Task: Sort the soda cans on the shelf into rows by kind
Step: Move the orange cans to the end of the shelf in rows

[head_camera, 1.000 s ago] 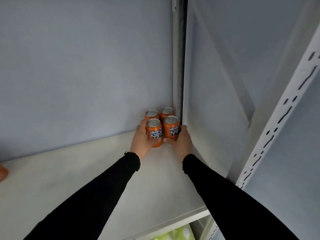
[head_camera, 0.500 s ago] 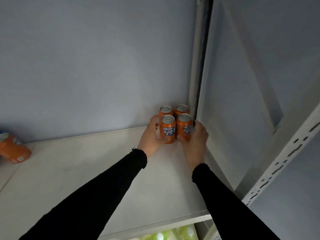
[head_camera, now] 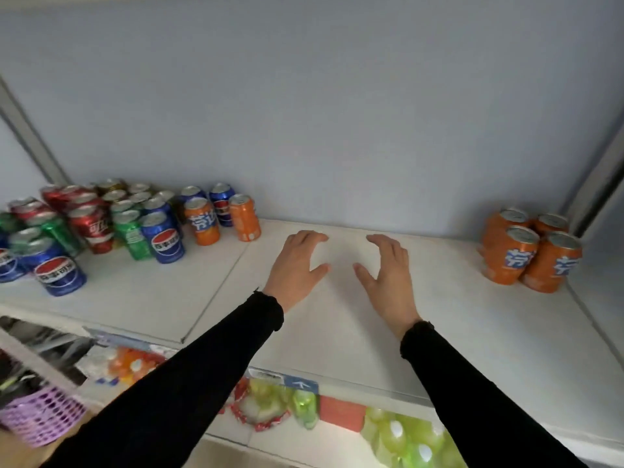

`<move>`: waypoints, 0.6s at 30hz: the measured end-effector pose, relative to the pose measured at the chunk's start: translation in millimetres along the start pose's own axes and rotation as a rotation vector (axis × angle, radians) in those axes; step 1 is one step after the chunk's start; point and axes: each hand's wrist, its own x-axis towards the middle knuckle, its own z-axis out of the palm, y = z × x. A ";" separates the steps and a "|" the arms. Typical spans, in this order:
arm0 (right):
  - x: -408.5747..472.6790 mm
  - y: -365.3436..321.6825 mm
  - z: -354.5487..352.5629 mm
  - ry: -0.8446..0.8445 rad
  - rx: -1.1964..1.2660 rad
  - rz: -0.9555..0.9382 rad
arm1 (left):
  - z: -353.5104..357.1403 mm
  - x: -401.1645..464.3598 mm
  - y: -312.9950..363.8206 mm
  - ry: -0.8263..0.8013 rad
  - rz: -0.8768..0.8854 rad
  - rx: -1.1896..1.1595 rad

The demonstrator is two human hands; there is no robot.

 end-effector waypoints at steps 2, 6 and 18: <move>2.0 -29.8 40.6 -0.042 0.125 0.073 | -32.4 -15.9 -39.1 0.013 -0.030 0.010; 13.4 -79.9 114.3 -0.092 0.289 0.225 | -93.4 -35.7 -112.5 -0.003 -0.067 0.000; 90.0 -125.6 213.8 -0.236 0.296 0.406 | -183.7 30.0 -218.4 -0.057 -0.058 0.291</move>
